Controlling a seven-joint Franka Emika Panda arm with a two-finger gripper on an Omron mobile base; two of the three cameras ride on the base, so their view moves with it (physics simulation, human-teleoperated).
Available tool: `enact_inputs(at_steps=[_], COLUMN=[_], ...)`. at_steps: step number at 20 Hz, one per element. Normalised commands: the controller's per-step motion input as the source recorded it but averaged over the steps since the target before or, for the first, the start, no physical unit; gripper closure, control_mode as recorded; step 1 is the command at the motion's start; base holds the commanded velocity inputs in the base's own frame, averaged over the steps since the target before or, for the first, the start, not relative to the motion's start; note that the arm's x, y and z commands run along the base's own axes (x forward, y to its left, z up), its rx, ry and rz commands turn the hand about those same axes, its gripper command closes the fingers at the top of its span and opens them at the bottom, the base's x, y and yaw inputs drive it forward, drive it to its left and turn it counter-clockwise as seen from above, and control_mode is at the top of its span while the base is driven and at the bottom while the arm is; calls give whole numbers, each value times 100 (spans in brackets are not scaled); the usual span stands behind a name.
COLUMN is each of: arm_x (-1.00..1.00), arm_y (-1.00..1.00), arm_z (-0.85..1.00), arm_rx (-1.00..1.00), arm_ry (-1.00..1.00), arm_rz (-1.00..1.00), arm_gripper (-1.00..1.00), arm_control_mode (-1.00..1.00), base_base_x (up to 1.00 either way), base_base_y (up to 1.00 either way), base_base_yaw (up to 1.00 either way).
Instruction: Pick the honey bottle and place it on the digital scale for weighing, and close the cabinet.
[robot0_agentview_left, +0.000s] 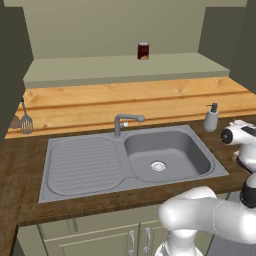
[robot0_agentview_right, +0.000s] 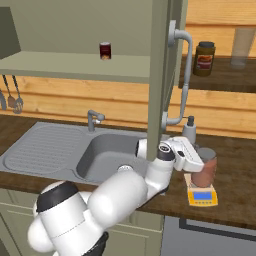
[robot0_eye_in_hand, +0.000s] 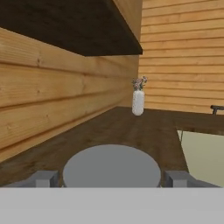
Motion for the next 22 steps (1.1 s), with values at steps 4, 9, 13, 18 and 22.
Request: enact_inputs(at_steps=[4,9,13,18,22], arm_x=[14,7,-3,-14,-2], arm_y=[-3,-1,0,27,1], arm_z=[-18,-32,-36,-35,-1], arm_rx=[0,0,0,-4,0], arm_ry=[0,0,4,0,0], arm_rz=[0,0,0,0,-2], arm_gripper=[100,100,100,-100,-100], arm_control_mode=[-100,-100,-100,-100,-100], base_base_x=[0,0,0,0,0], base_base_y=[0,0,0,0,0], base_base_yaw=[0,0,0,0,0])
